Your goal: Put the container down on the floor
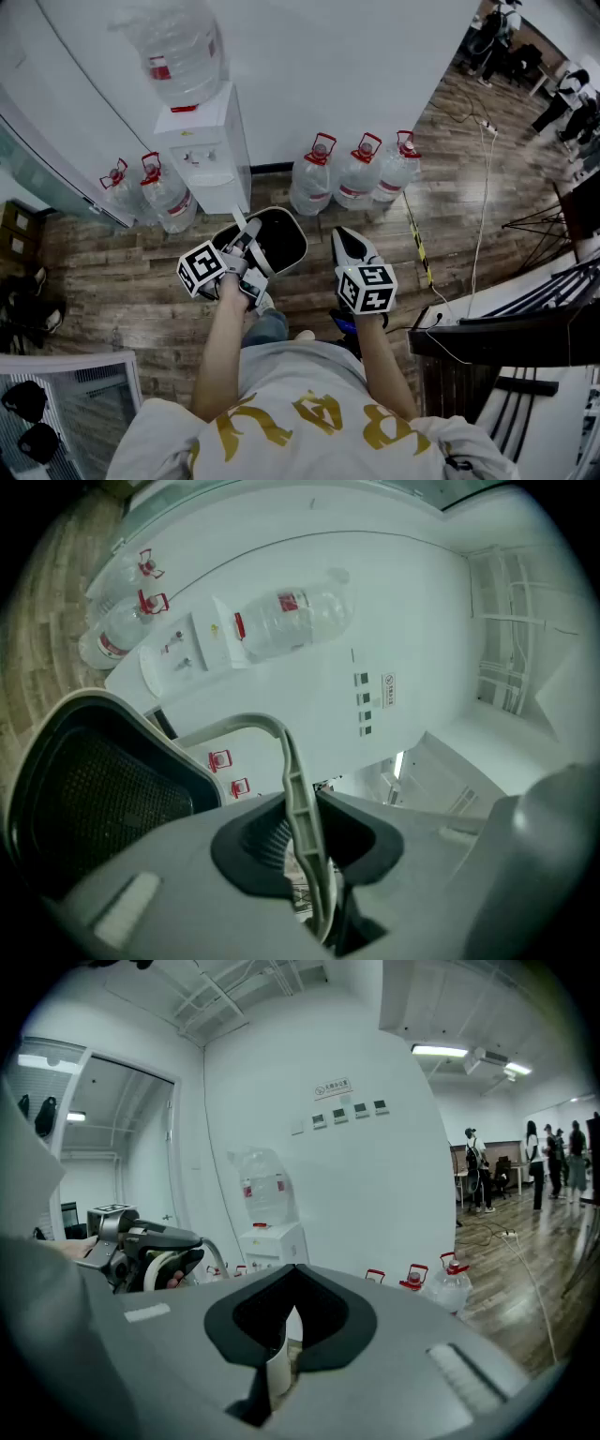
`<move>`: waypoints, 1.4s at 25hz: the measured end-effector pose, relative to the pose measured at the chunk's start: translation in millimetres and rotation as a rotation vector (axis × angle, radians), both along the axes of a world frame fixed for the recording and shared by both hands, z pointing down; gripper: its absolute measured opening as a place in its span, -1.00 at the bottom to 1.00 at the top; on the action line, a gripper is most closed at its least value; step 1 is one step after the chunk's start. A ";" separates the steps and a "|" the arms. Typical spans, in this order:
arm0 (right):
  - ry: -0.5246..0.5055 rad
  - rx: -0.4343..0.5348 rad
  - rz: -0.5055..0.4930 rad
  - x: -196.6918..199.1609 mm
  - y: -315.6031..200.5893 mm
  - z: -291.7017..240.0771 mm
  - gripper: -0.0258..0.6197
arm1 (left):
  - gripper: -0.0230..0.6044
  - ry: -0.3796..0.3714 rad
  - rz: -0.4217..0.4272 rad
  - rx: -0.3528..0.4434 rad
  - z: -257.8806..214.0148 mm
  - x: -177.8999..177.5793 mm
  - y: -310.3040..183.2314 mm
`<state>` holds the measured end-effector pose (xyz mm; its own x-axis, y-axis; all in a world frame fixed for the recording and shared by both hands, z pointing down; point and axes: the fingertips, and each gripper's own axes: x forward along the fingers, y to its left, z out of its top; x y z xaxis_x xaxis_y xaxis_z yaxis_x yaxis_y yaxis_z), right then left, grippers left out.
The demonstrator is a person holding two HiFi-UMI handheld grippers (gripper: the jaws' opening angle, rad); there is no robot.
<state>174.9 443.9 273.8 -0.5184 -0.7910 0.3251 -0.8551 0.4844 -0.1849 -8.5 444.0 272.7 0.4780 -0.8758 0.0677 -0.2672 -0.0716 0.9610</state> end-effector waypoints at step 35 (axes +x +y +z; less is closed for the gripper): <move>-0.018 -0.048 0.110 5.8 -148.4 34.9 -0.84 | -0.70 -0.009 -0.010 -0.043 29.9 -26.0 -146.0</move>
<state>180.6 295.5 308.8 -0.4358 -0.8270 0.3553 -0.8987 0.3784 -0.2216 -34.4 298.1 302.6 0.4683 -0.8768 0.1095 -0.2759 -0.0273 0.9608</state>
